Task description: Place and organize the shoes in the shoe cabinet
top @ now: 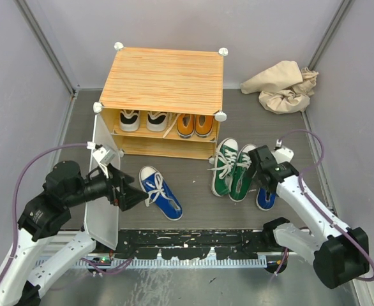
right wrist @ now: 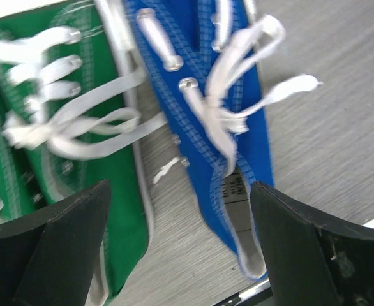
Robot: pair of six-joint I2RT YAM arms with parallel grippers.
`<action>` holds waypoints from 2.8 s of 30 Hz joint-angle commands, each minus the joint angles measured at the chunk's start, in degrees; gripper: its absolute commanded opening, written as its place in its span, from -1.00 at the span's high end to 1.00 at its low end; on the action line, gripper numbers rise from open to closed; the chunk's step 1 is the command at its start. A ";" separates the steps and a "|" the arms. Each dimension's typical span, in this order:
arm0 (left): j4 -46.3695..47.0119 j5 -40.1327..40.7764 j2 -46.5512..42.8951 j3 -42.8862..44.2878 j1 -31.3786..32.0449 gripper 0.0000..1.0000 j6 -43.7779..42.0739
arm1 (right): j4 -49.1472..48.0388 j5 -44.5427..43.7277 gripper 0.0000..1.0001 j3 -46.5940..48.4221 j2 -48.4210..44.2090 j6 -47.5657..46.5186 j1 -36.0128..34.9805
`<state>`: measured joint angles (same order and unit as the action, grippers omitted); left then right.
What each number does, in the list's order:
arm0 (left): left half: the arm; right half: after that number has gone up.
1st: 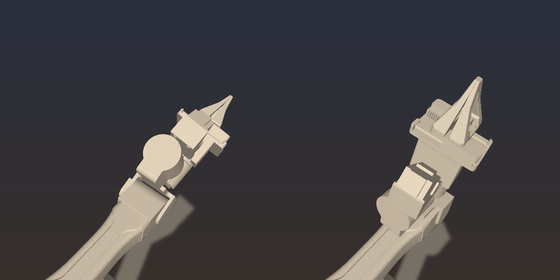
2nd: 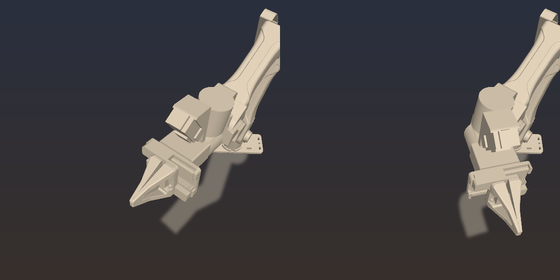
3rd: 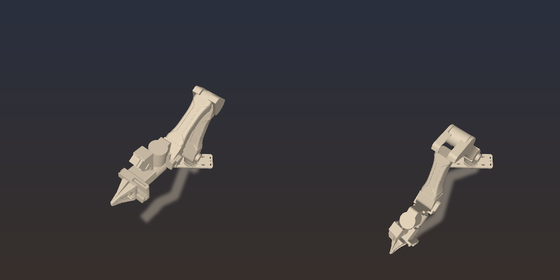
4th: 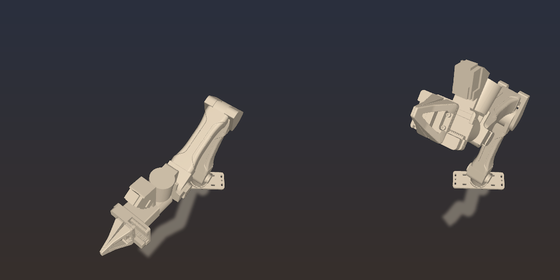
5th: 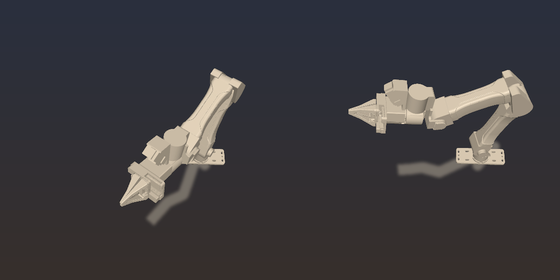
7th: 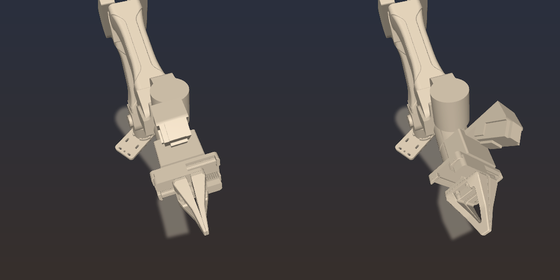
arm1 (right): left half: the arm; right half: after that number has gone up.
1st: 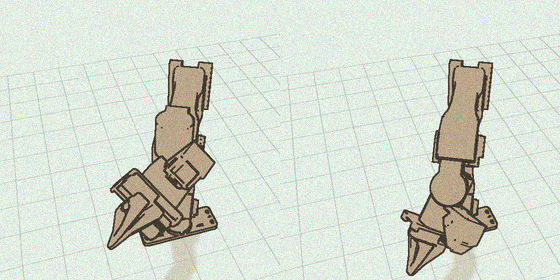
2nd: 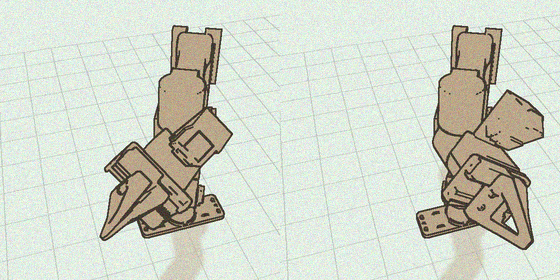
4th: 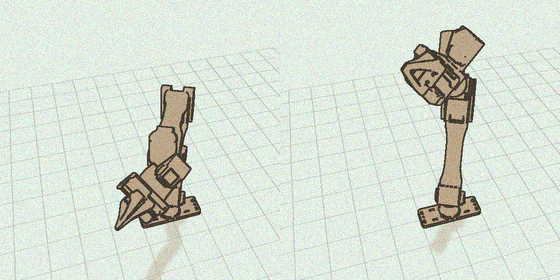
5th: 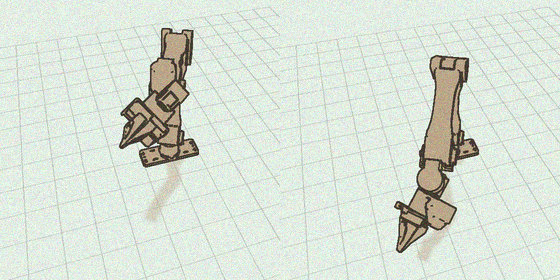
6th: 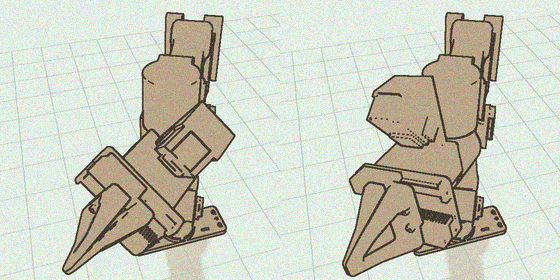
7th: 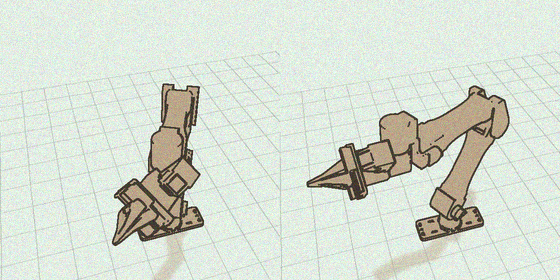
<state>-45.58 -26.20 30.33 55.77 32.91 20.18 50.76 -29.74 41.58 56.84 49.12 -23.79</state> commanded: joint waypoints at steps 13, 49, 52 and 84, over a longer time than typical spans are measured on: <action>2.17 -0.86 -1.69 -1.53 0.08 -0.96 -1.61 | -11.05 5.17 0.95 -6.73 -0.01 -1.78 9.56; -3.70 5.70 3.40 13.05 0.07 -0.96 2.76 | -3.69 -4.13 0.98 16.11 8.94 6.29 -55.67; -3.73 5.46 3.78 13.06 0.08 -0.96 2.67 | -3.65 -6.88 0.98 19.28 14.72 3.01 -58.36; -5.85 7.20 1.68 9.75 0.09 -0.96 1.09 | -28.61 -10.47 0.85 27.34 42.91 -30.73 -49.31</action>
<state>-51.81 -19.70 32.88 65.54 32.91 22.59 23.22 -37.71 64.77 98.76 16.97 -72.93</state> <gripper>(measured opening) 0.980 0.081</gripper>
